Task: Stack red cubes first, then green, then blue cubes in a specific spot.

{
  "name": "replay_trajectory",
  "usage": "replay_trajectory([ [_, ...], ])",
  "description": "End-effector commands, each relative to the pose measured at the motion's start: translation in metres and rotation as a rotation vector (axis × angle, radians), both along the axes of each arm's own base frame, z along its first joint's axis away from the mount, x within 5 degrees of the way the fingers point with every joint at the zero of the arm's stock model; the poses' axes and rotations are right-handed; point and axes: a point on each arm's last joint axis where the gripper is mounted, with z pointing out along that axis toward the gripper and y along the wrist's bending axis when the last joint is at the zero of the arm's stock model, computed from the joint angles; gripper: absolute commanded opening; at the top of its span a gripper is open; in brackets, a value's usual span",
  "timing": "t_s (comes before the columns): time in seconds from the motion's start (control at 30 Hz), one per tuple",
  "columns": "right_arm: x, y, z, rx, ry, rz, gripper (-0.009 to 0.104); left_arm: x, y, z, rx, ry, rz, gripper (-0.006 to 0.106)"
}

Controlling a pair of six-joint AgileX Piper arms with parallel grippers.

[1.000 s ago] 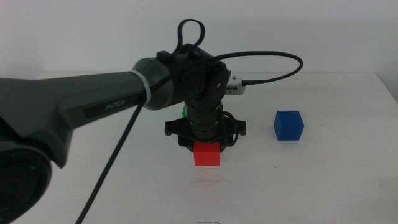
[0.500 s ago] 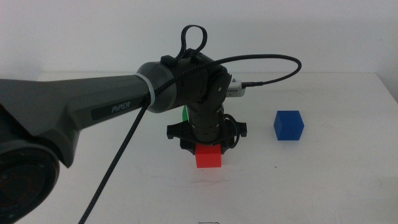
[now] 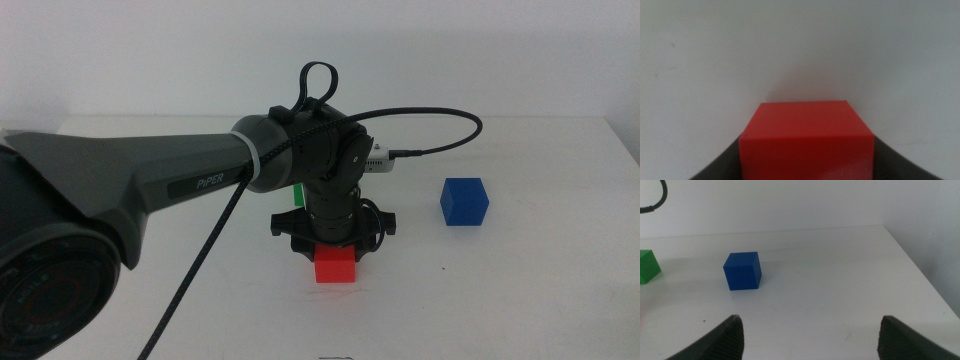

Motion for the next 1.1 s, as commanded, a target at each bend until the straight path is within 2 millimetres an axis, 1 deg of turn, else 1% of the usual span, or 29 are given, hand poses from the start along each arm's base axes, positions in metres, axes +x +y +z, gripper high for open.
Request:
replay_trajectory([
  [0.0,0.001,-0.001,0.012,-0.022,-0.082,-0.007,0.073,-0.001,-0.003,0.027,-0.062,-0.062,-0.003,0.003],
  [0.17,0.001,-0.001,0.012,-0.022,-0.082,-0.007,0.073,0.000,-0.004,0.021,-0.053,-0.050,-0.013,0.005],
  [0.3,0.001,-0.001,0.012,-0.022,-0.082,-0.007,0.073,0.000,-0.004,0.021,-0.054,-0.049,-0.021,0.012],
  [0.33,0.001,-0.001,0.012,-0.022,-0.082,-0.007,0.073,0.000,-0.004,0.021,-0.053,-0.049,-0.021,0.020],
  [0.37,0.001,-0.001,0.012,-0.022,-0.082,-0.007,0.073,0.000,-0.004,0.021,-0.051,-0.051,-0.030,0.044],
  [0.53,0.001,-0.001,0.012,-0.022,-0.082,-0.007,0.073,0.000,-0.004,0.021,-0.042,-0.056,-0.065,0.083],
  [0.6,0.001,-0.001,0.012,-0.022,-0.082,-0.007,0.073,0.000,-0.003,0.022,-0.034,-0.059,-0.071,0.094],
  [0.7,0.001,-0.001,0.012,-0.022,-0.082,-0.007,0.073,-0.001,-0.002,0.026,-0.033,-0.060,-0.071,0.094],
  [0.9,0.001,-0.001,0.012,-0.022,-0.082,-0.007,0.073,-0.003,0.004,0.050,-0.038,-0.121,-0.081,0.094],
  [0.97,0.001,-0.001,0.012,-0.022,-0.082,-0.007,0.073,-0.006,0.006,0.059,-0.046,-0.128,-0.078,0.094],
  [1.07,0.001,-0.001,0.012,-0.022,-0.082,-0.007,0.073,-0.012,0.012,0.083,-0.069,-0.160,-0.073,0.094],
])
